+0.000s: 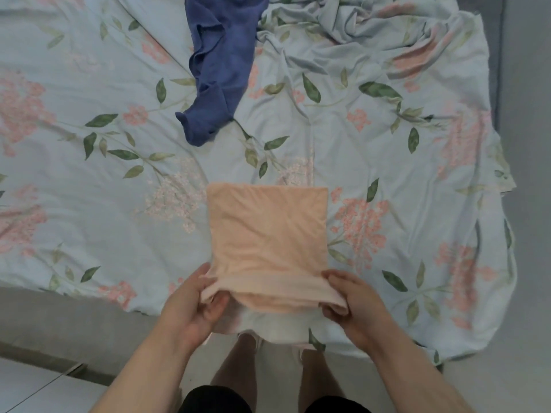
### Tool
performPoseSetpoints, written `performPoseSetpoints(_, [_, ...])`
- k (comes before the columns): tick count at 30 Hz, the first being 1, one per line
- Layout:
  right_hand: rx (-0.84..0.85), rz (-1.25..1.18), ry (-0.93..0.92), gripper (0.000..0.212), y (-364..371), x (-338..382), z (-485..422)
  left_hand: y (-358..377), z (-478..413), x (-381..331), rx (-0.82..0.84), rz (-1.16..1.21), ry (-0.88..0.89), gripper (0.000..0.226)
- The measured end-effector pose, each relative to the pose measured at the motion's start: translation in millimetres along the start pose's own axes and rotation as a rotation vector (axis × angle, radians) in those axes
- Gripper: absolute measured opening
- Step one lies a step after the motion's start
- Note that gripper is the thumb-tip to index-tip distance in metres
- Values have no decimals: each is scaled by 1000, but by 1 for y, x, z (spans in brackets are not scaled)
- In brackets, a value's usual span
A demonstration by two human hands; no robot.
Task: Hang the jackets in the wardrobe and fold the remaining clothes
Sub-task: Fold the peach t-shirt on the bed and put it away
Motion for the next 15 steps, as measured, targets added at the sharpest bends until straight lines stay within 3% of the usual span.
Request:
performPoseSetpoints(1, [28, -144, 28, 18, 14, 13, -7, 20, 4, -10, 95, 86, -47, 24])
performPoseSetpoints(3, [120, -372, 85, 28, 41, 39, -25, 60, 7, -34, 266, 196, -78, 34])
performPoseSetpoints(5, [190, -498, 132, 45, 61, 59, -47, 89, 6, -58, 348, 275, -69, 36])
performPoseSetpoints(9, [200, -659, 209, 69, 87, 83, -85, 125, -9, -93, 356, 388, -79, 39])
performPoseSetpoints(15, [204, -642, 221, 66, 87, 97, -116, 137, -26, -120, 322, 417, -78, 37])
Point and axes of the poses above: each hand's wrist, its own z-axis away from the middle knuckle, its own y-axis out of the palm, x = y × z, the point moved 8 cm from there along -z, towards the middle knuckle, and after that the axes turned 13 degrees about -y, right-handed, at the moved point
